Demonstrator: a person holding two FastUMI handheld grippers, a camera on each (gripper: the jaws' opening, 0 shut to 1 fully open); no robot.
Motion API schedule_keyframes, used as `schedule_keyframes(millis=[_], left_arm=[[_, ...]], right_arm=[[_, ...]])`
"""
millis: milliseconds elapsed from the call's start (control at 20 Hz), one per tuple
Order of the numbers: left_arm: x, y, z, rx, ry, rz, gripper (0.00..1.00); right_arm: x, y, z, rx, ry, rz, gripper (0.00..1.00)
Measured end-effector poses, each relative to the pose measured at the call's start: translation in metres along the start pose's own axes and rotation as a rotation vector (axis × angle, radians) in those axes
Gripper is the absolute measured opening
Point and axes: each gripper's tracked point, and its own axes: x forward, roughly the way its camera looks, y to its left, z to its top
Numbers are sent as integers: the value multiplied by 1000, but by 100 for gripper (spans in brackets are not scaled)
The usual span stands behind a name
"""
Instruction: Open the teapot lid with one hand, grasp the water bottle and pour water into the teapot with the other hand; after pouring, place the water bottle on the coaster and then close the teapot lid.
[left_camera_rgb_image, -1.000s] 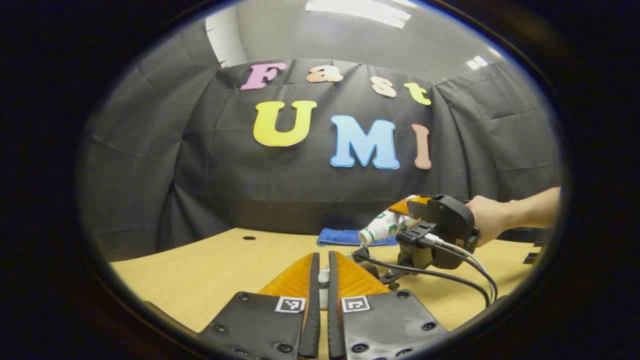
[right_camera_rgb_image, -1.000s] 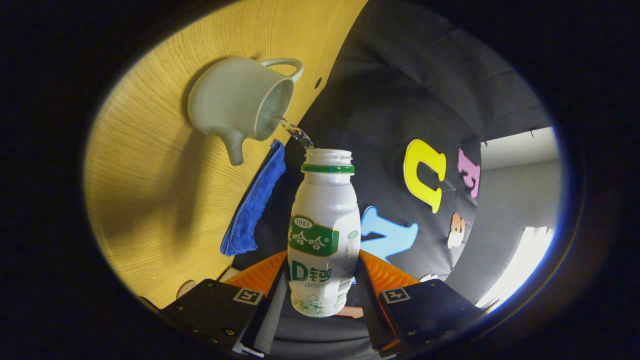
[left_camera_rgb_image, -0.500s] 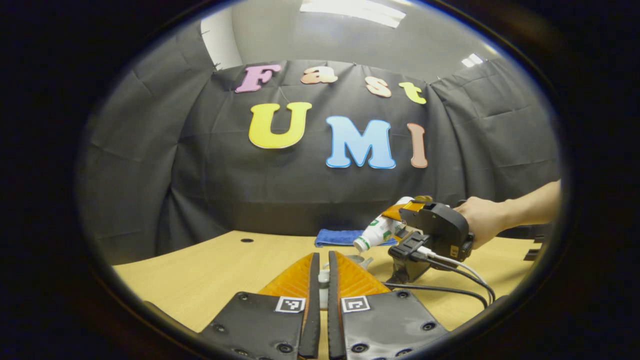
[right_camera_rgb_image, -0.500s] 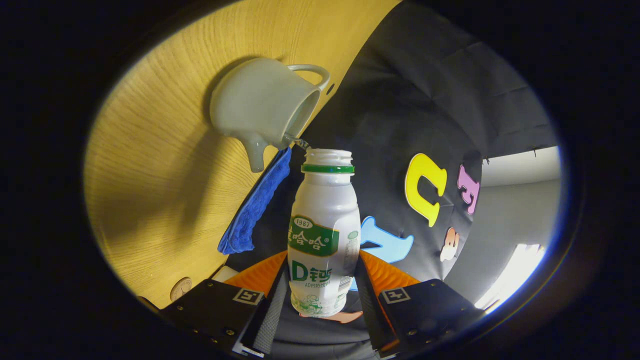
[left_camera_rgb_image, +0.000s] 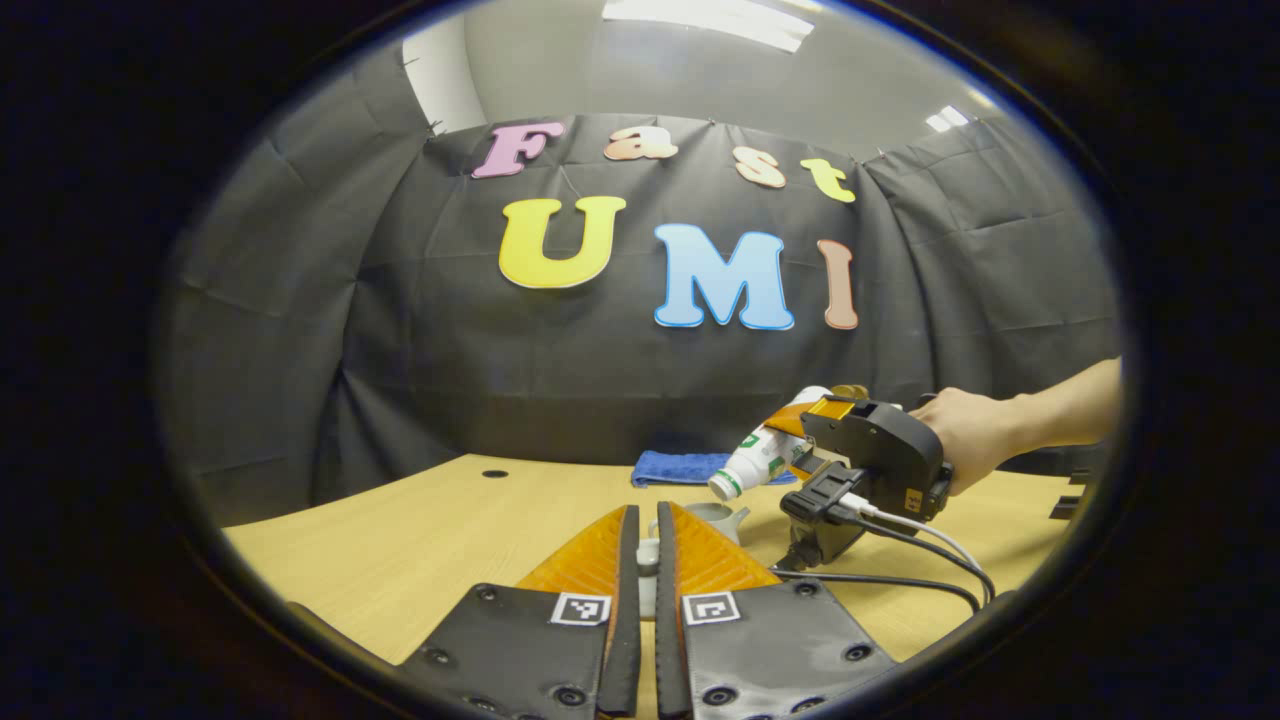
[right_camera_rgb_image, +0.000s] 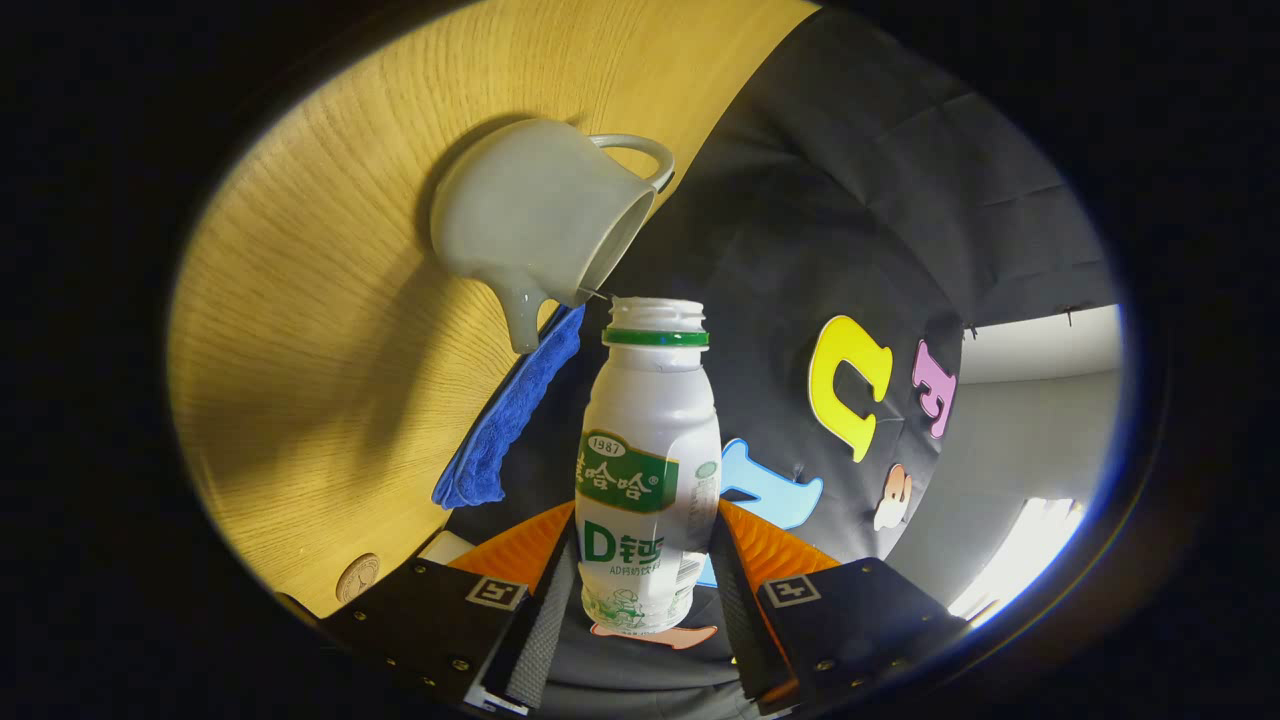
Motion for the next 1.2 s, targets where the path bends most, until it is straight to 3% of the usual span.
schedule_keyframes(millis=[300, 350, 600, 650, 900, 1200], left_arm=[[-3, 1, 6, -24, -20, -9, 12], [-3, 0, 8, -41, -25, -19, 17], [-2, 14, 6, -110, -29, -9, 17], [-1, 15, 6, -134, -25, -13, 12], [14, 21, 1, -200, -10, -20, 12], [58, 4, -1, -145, 25, -39, 17]], right_arm=[[3, 12, 1, 99, -10, 47, 71], [4, 14, 2, 129, -13, 54, 71], [2, 31, 3, 334, -8, 119, 71], [1, 32, 2, 394, -9, 135, 71], [-6, 28, -12, 734, -2, 129, 71], [-38, 37, -44, 1195, 56, 204, 71]])
